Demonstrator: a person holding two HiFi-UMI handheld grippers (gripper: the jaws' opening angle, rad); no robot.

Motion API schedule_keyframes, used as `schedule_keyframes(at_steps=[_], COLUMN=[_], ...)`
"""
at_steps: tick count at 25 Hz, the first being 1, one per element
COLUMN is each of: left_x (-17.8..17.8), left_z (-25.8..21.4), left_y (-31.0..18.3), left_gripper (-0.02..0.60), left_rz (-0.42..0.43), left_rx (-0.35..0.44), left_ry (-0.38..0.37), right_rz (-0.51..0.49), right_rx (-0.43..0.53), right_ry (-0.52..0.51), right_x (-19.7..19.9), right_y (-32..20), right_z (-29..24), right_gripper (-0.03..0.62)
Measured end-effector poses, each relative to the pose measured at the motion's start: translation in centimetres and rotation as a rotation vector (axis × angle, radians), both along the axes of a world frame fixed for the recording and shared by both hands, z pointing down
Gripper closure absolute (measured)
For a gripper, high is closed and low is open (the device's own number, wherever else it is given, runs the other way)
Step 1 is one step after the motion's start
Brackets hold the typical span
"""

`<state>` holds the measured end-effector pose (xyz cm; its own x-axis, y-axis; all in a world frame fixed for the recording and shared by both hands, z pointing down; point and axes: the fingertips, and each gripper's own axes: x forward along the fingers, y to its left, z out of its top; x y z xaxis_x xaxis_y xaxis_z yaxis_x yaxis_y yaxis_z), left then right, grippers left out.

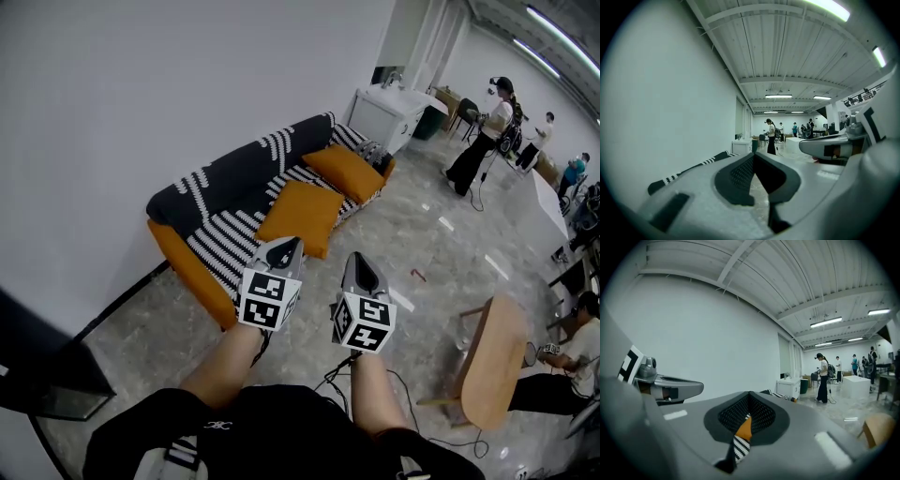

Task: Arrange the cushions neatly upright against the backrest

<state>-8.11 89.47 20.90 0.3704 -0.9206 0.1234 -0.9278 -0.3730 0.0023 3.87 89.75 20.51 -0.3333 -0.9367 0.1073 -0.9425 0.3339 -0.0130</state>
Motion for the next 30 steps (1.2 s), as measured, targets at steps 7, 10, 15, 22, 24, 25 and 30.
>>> schedule_keyframes(at_steps=[7, 10, 15, 22, 24, 25, 30], left_x=[-2.8, -3.0, -3.0, -2.7, -2.4, -2.2, -1.0], left_z=[1.2, 1.2, 1.9, 3.0, 3.2, 3.4, 4.3], left_y=[-1.4, -1.9, -3.5, -8.0, -9.5, -10.3, -15.3], left_gripper=[0.574, 0.574, 0.574, 0.574, 0.574, 0.574, 0.574], left_rz=[0.027, 0.04, 0.054, 0.068, 0.069, 0.07, 0.061], left_rx=[-0.023, -0.026, -0.032, -0.055, -0.06, -0.063, -0.084], left_ry=[-0.002, -0.004, -0.01, -0.013, -0.017, -0.02, -0.037], right_rz=[0.024, 0.036, 0.055, 0.052, 0.054, 0.055, 0.044], right_rx=[-0.026, -0.028, -0.04, -0.036, -0.038, -0.039, -0.05], right_ry=[-0.003, -0.005, -0.023, -0.037, -0.046, -0.051, -0.045], right_x=[-2.9, -3.1, -2.8, -2.7, -2.4, -2.2, -0.9], right_y=[-1.0, -1.4, -3.2, -8.0, -9.8, -10.7, -15.8], right_z=[1.0, 0.9, 1.6, 2.4, 2.4, 2.5, 3.4], right_gripper=[0.586, 0.586, 0.586, 0.586, 0.586, 0.586, 0.586])
